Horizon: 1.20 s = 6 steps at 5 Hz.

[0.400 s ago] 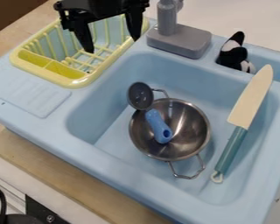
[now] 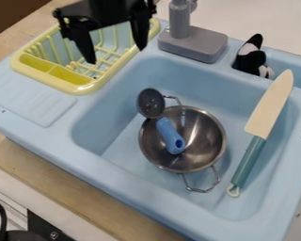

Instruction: Put the blue spoon below the drying rack

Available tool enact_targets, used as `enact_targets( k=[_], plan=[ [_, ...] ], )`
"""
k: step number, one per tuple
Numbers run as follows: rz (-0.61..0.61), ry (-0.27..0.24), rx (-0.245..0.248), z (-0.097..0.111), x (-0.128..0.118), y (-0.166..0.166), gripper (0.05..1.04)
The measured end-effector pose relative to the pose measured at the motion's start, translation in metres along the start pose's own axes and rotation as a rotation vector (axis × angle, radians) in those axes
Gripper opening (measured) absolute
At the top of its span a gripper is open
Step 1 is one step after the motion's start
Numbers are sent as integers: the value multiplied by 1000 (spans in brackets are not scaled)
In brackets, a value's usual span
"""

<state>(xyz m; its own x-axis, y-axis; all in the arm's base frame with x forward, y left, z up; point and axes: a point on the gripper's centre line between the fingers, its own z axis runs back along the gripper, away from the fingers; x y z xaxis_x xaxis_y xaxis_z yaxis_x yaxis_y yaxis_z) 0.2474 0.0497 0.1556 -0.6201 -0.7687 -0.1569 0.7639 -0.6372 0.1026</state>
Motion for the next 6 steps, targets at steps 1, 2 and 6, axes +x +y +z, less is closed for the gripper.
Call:
enact_targets(
  k=[1, 2, 6],
  plan=[
    [-21, 4, 0, 4, 13, 3, 997],
    [-17, -30, 0, -5, 32, 9, 997],
    [-87, -147, -41, -50, 52, 14, 997]
  ],
)
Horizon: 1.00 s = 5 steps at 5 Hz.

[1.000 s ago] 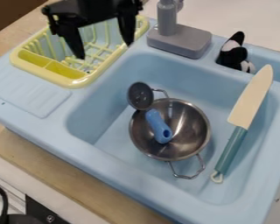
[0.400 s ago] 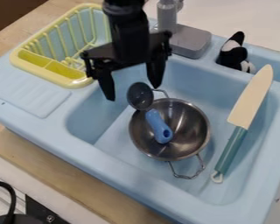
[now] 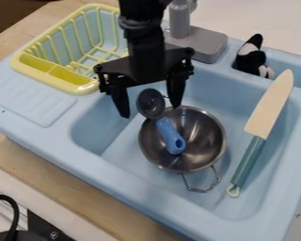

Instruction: Put the blue spoon below the drying rack

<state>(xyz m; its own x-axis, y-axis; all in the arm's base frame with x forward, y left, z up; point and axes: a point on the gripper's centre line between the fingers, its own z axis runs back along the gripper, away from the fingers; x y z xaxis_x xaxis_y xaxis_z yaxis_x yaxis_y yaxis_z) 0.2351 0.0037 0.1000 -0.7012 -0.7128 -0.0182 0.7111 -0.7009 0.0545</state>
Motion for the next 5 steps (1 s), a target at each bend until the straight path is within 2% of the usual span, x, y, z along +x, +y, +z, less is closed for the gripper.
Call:
enact_targets(
  k=[1, 2, 3, 4, 5],
  plan=[
    [-13, 7, 8, 0, -2, 1, 997],
    [-13, 26, -14, 0, -7, -6, 997],
    [13, 28, -15, 0, -11, -12, 997],
    [-13, 0, -34, -12, -12, -12, 997],
    [-32, 6, -15, -13, -13, -8, 956]
  ],
)
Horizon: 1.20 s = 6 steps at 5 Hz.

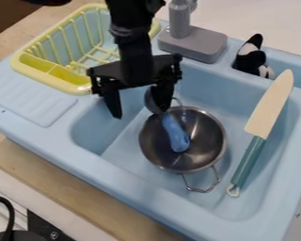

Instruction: Put the blue spoon below the drying rack

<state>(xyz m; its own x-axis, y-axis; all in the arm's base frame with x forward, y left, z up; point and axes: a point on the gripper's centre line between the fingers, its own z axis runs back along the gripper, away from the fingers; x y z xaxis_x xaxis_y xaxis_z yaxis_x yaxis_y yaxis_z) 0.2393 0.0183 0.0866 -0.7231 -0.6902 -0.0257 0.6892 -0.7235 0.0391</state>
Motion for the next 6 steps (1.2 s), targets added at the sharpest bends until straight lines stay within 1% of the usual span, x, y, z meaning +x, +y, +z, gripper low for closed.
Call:
enact_targets(
  k=[1, 2, 3, 4, 5, 6],
  plan=[
    [-6, 9, 8, -1, 0, 2, 691],
    [2, 17, 13, -3, 2, 0, 398],
    [12, 51, 45, 6, 3, -1, 179],
    [35, 88, 42, 11, 3, -6, 89],
    [56, 115, 60, 24, 8, -8, 83],
    [95, 143, 46, 37, 15, -12, 83]
  ],
)
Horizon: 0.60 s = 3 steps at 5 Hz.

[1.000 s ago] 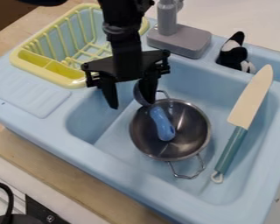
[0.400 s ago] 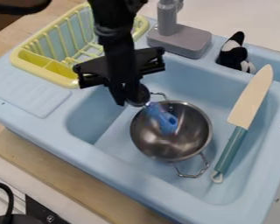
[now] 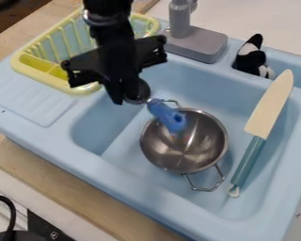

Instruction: Put the blue spoon below the drying rack

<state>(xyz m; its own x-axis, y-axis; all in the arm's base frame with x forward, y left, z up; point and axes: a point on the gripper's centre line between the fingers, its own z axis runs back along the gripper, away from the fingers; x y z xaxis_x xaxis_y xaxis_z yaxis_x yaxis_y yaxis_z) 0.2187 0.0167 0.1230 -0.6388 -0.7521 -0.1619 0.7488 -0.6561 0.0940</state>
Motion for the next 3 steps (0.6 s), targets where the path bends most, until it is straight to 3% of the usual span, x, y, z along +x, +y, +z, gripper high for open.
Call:
enact_targets(
  k=[1, 2, 3],
  plan=[
    [25, 44, -13, 15, 7, -3, 83],
    [111, 89, -18, 30, 7, -9, 83],
    [239, 101, -34, 34, -5, -20, 83]
  ],
)
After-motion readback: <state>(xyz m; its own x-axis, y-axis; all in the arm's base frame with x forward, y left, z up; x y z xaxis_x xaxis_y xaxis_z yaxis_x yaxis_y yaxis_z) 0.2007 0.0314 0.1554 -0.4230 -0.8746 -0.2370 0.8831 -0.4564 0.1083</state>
